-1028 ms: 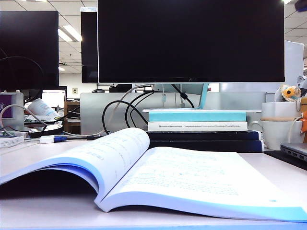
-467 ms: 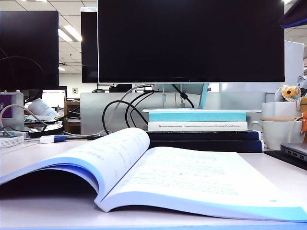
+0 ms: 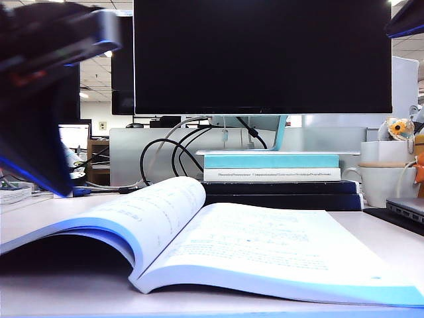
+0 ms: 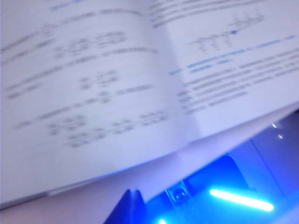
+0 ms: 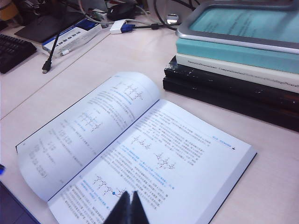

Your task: Close the book.

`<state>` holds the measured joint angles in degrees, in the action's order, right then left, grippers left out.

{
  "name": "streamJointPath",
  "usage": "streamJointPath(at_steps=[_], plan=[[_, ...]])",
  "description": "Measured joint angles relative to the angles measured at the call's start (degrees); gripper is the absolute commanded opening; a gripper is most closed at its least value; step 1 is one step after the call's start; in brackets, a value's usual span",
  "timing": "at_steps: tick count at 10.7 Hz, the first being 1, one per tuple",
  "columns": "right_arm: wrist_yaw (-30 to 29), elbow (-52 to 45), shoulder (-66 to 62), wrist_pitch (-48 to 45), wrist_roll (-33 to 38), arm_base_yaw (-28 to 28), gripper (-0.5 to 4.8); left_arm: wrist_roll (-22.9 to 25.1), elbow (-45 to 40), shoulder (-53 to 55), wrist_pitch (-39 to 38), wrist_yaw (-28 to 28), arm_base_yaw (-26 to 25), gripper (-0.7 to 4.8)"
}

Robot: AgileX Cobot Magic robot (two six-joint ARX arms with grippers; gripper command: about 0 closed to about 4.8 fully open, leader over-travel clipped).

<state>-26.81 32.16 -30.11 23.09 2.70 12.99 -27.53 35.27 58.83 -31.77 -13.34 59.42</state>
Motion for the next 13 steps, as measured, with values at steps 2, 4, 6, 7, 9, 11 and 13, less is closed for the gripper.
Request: streamJointPath(at_steps=[2, 4, 6, 7, 9, 11, 13], plan=[[-0.09, 0.00, 0.00, 0.42, 0.00, 0.04, -0.01, 0.52, -0.76, 0.55, -0.26, 4.81, -0.57, -0.06], [-0.07, 0.00, 0.00, 0.39, 0.00, 0.04, -0.01, 0.33, -1.73, 1.57, -0.07, 5.29, -1.86, -0.06], [0.00, 0.00, 0.00, 0.39, 0.00, 0.04, -0.01, 0.02, -3.69, 3.41, 1.16, 5.25, -1.97, -0.06], [-0.02, 0.00, 0.00, 0.39, 0.00, 0.04, -0.01, 0.04, -4.17, 3.96, 2.56, 5.20, -1.95, -0.06], [0.02, 0.00, 0.00, 0.37, 0.00, 0.04, -0.01, -0.20, -11.50, 5.20, 14.45, -1.36, -1.99, -0.06], [0.22, 0.00, 0.00, 0.37, 0.00, 0.04, -0.01, -0.37, -14.25, 5.20, 17.62, -5.29, -1.99, -0.06], [0.22, 0.00, 0.00, 0.37, 0.00, 0.04, -0.01, 1.25, -15.02, 5.22, 25.09, -13.55, -1.42, -0.06]])
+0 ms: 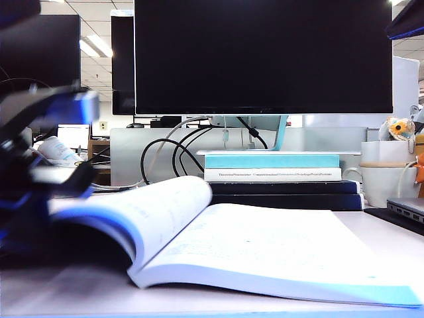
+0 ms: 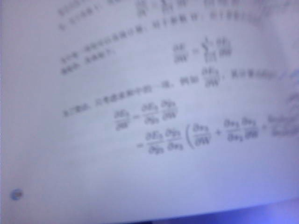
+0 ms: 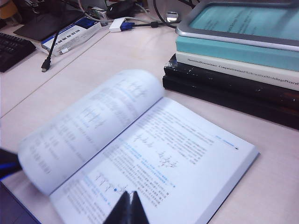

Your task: Close the book.

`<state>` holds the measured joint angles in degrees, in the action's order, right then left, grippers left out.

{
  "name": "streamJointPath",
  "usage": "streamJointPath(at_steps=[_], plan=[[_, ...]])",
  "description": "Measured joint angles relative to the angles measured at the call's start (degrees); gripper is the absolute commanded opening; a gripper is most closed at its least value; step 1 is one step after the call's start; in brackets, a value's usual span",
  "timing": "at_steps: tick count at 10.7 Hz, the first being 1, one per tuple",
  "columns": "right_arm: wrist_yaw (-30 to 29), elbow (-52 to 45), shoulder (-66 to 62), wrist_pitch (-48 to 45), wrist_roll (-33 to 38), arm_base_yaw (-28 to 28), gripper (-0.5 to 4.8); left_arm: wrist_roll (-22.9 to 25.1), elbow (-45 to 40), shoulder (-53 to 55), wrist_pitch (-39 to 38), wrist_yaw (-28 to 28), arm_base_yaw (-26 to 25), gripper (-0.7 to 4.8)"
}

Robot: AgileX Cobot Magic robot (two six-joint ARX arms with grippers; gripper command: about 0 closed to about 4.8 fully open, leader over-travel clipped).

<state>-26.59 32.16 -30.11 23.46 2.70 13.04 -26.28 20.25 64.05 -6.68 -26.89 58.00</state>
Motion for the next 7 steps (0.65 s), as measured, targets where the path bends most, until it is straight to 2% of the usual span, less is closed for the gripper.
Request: streamJointPath(at_steps=[1, 2, 3, 5, 6, 7], plan=[[0.00, 0.00, 0.00, 0.00, 0.00, 0.00, -0.01, 1.18, -0.24, 0.00, 2.60, -1.11, 0.22, -0.06], [0.00, 0.00, 0.00, -0.07, 0.00, 0.00, -0.01, 5.79, -2.86, 0.00, 17.44, -3.43, 0.37, -0.06], [0.00, 0.00, 0.00, -0.07, 0.00, 0.00, -0.01, 6.91, -3.34, 0.00, 19.67, -4.13, 0.37, -0.06], [0.11, 0.00, 0.00, -0.17, 0.00, 0.00, -0.01, 13.90, -4.24, 0.00, 29.09, -4.44, 0.37, -0.06], [1.42, 0.00, 0.00, -0.22, -0.02, 0.00, -0.01, 16.26, -4.50, 0.00, 34.84, -3.32, 0.37, -0.06], [1.51, 0.00, 0.00, -0.24, -0.02, 0.02, -0.01, 18.91, -5.05, 0.00, 41.75, 1.38, 0.35, -0.06]])
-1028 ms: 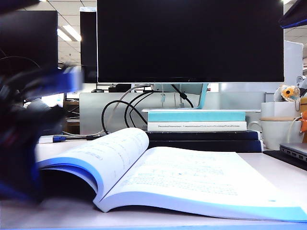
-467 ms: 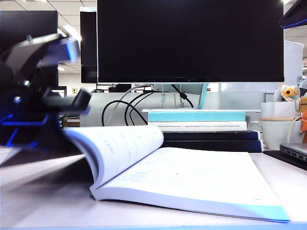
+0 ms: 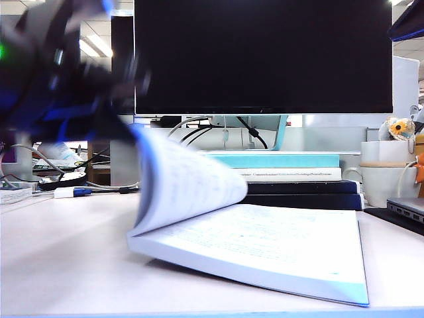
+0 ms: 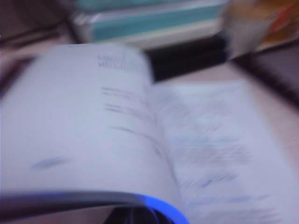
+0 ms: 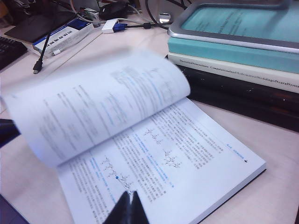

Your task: Close the book.

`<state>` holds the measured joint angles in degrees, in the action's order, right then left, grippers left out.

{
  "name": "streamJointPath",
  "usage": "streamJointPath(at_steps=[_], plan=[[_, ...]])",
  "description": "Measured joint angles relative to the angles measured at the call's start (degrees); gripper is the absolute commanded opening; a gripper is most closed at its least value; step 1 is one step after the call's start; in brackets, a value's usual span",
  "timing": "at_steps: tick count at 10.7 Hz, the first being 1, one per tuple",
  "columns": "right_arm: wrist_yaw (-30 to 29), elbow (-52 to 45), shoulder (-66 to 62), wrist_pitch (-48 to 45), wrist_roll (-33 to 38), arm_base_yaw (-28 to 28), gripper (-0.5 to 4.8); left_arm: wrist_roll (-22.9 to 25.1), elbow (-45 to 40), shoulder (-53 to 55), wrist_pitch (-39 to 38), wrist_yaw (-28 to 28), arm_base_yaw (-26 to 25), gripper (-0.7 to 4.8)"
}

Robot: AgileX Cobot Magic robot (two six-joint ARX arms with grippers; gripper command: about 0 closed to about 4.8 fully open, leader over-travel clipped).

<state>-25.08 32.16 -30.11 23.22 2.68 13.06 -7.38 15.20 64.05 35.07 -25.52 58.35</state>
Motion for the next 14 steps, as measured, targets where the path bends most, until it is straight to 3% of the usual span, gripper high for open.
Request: streamJointPath(at_steps=[1, 3, 4, 5, 6, 7, 8, 10, 11, 12, 13, 14], plan=[[0.00, 0.00, 0.00, -0.04, 0.00, 0.00, -0.01, 3.50, 0.17, -0.02, 6.58, 9.92, -0.07, -0.06], [0.00, 0.00, -0.02, -0.20, 0.00, 0.00, -0.01, 5.42, 0.15, 0.87, 7.30, 18.99, -0.07, -0.06], [-0.02, 0.00, 0.00, 0.55, 0.17, 0.00, -0.01, 10.82, 1.53, -2.14, 4.20, 11.78, -0.15, -0.06], [-0.04, 0.00, 0.00, 1.90, 0.26, 0.00, -0.01, 14.95, 6.12, -5.40, -5.62, 9.46, -0.24, -0.06], [-0.04, 0.00, 0.00, 2.03, 0.26, -0.02, -0.01, 17.05, 13.84, -10.43, -24.00, 15.15, -2.67, -0.06], [-0.02, 0.00, 0.00, 2.01, 0.26, -0.02, -0.01, 17.31, 17.77, -12.41, -30.69, 19.23, -4.22, -0.06], [-0.02, 0.00, 0.00, 2.01, 0.26, -0.02, -0.01, 17.88, 27.56, -14.71, -45.48, 23.52, -8.15, -0.06], [0.74, 0.00, 0.13, 1.49, 0.26, -0.04, -0.01, 18.47, 40.33, -14.99, -64.43, 27.96, -14.21, -0.06], [2.03, -0.02, 0.79, 0.66, 0.28, -0.07, -0.01, 19.17, 41.66, -15.52, -66.84, 28.37, -15.82, -0.06], [2.67, -0.02, 2.51, -1.57, 0.28, -0.11, -0.01, 19.56, 42.93, -17.16, -68.11, 31.28, -20.33, -0.06], [8.09, -0.02, 8.09, -3.93, 0.44, -0.11, -0.01, 19.12, 43.30, -20.76, -68.06, 45.48, -37.09, -0.06], [10.19, 0.00, 9.73, -4.61, 0.50, -0.11, -0.01, 19.06, 43.28, -20.90, -69.05, 48.41, -43.98, -0.06]])
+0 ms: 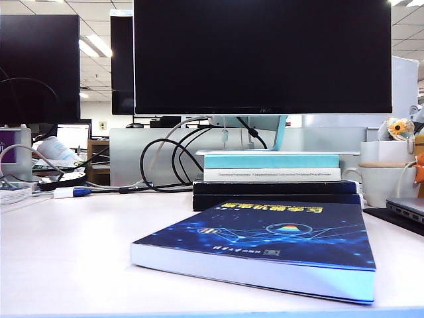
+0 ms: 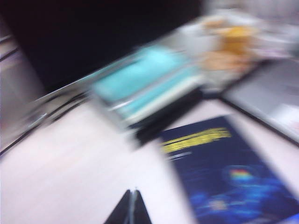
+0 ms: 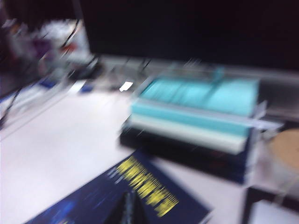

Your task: Close the book.

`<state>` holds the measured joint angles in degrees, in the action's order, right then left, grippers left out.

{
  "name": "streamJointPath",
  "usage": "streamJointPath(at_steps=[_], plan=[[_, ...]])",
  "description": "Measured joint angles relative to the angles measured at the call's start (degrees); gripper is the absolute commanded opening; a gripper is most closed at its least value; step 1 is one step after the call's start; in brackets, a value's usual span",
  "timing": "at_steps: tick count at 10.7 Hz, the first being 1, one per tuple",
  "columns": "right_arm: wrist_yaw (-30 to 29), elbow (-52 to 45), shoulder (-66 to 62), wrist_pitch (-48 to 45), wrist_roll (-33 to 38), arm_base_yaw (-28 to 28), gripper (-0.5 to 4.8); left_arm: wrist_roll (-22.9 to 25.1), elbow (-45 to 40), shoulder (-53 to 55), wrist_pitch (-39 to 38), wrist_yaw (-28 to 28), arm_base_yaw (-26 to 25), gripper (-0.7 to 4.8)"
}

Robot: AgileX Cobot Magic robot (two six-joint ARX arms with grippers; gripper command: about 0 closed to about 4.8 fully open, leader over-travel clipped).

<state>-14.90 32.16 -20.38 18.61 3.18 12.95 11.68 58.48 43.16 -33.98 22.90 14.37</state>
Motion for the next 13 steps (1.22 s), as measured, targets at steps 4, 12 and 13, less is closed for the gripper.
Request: streamJointPath(at_steps=[4, 12, 13], plan=[[16.87, -2.99, 13.66, -4.13, 0.17, -0.04, -0.01, -3.61, -11.98, -13.11, 4.48, 1.77, -16.81, -0.06], [18.32, -29.00, 20.17, -21.55, 6.05, 0.04, -0.01, -16.24, -48.26, -28.37, 32.85, -12.39, -16.87, -0.06], [18.34, -31.12, 20.17, -22.18, 5.92, 0.04, -0.01, -16.24, -51.10, -28.37, 36.04, -12.50, -16.87, -0.06]])
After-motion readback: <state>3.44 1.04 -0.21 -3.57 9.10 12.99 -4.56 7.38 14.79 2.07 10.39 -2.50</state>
